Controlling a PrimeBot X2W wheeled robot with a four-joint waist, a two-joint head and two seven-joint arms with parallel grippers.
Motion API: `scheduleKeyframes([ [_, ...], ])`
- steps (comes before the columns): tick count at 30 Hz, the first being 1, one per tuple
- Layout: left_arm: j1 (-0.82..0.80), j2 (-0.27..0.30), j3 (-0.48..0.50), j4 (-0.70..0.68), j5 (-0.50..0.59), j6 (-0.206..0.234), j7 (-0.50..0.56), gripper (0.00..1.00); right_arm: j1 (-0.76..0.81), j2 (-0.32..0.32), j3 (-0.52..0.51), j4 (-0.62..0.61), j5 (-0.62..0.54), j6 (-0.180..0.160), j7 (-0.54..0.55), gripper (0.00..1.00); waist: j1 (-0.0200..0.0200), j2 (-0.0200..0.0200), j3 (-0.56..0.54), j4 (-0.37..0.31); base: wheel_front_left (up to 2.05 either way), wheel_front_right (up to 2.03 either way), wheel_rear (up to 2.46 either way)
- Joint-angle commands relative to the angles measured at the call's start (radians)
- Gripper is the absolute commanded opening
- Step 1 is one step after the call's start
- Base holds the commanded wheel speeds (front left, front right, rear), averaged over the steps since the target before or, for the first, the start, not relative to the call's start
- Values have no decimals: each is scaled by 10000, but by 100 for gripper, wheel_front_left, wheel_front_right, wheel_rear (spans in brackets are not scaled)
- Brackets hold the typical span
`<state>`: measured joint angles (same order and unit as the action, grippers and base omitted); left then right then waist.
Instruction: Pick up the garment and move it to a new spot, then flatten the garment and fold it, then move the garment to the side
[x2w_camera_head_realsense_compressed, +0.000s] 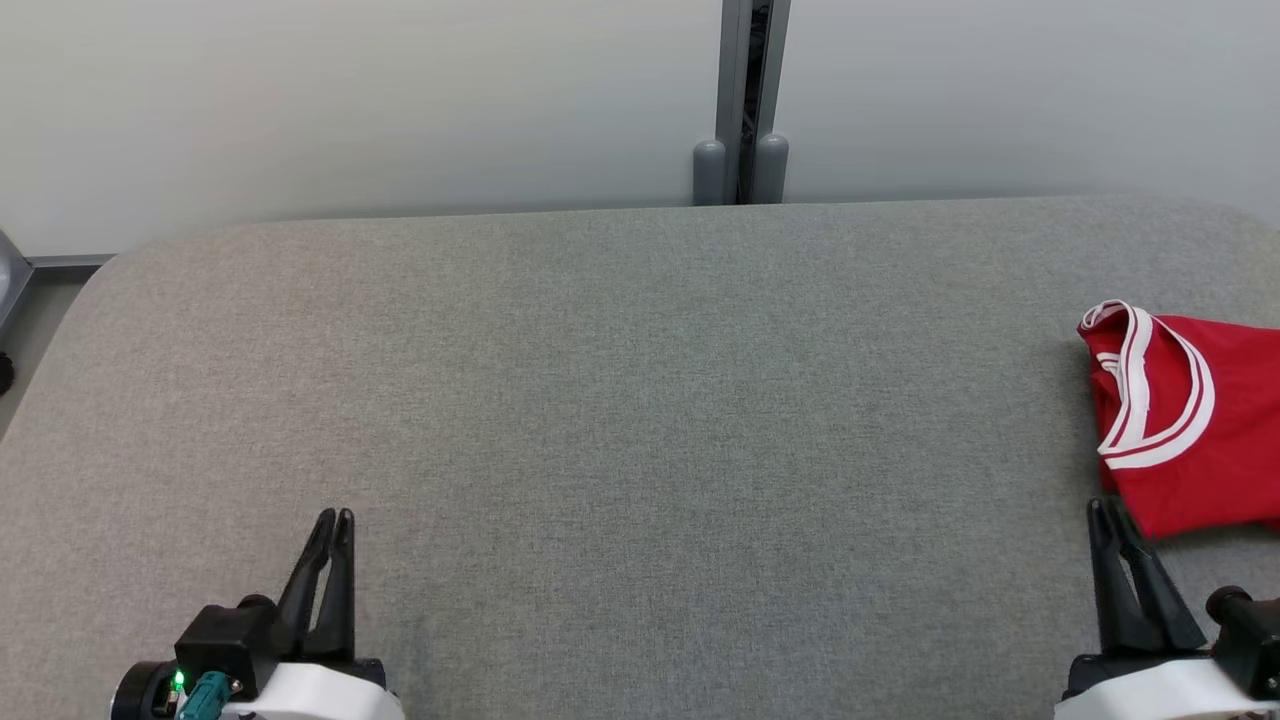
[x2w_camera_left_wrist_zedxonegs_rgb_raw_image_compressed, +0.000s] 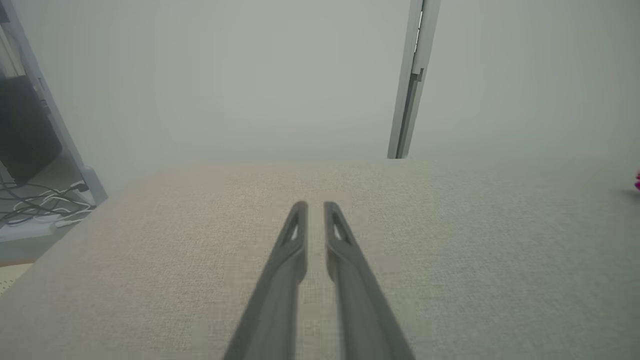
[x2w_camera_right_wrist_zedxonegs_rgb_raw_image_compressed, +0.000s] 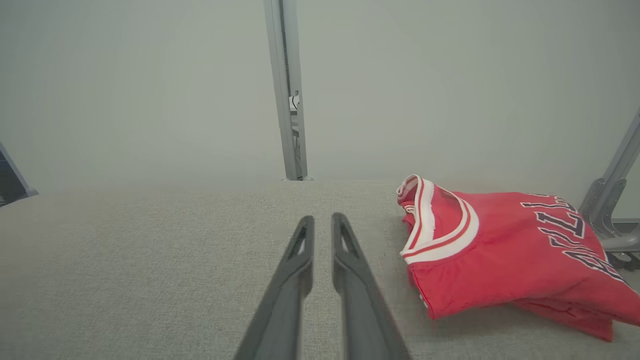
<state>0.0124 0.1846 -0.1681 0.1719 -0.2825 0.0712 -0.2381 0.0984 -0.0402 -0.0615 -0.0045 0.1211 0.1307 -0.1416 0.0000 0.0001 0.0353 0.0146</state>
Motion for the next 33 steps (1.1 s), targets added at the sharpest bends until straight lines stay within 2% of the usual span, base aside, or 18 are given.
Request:
scheduleKeyframes([
  [1,-129,47,39,-165,-382,-62,-2,0,-84,-68,-57,-85,428,0,77,0,0,-1,-4,-2,0,0,0],
  [16,-261,-225,28,-206,-3025,-389,138,0,-465,-357,-452,468,3604,0,943,0,0,-1,-47,-19,0,0,0],
  [33,-380,-485,5,-221,-5488,-731,256,0,-810,-578,-807,959,6496,1,1719,0,0,-1,-95,-39,0,0,0],
])
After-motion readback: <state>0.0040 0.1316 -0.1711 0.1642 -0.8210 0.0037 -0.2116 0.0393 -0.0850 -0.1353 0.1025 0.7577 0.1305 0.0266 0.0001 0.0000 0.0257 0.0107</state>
